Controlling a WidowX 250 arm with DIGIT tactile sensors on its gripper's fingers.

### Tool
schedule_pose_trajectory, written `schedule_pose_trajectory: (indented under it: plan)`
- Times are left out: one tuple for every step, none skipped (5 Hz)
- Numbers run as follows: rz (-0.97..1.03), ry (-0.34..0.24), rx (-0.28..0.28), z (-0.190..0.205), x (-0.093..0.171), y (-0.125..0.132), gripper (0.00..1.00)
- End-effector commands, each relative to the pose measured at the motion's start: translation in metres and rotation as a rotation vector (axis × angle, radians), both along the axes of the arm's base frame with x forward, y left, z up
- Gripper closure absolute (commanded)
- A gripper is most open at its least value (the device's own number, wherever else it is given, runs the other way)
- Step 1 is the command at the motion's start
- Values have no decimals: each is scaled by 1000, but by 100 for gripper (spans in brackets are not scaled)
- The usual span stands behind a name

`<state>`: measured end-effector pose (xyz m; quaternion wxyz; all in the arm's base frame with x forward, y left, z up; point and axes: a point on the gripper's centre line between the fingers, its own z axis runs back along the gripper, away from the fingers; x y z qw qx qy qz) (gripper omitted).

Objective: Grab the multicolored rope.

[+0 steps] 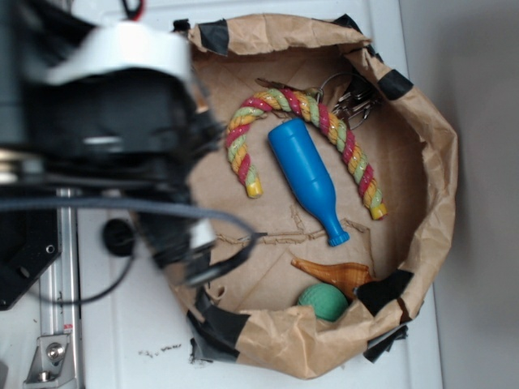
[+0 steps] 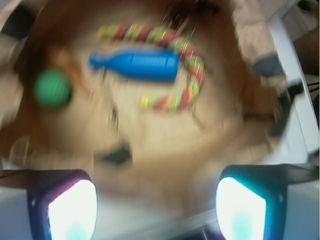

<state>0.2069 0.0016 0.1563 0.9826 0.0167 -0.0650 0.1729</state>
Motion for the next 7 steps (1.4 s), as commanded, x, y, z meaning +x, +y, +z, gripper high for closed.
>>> schedule_pose_trajectory:
  plan:
    - [215, -7, 85, -63, 39, 15, 0]
    - [215, -7, 85, -63, 39, 15, 0]
    - [215, -7, 85, -63, 39, 15, 0]
    - [215, -7, 85, -63, 39, 15, 0]
    - [258, 36, 108, -112, 62, 49, 0]
    - [236, 71, 53, -151, 69, 47, 0]
    - [191, 83, 41, -161, 76, 39, 0]
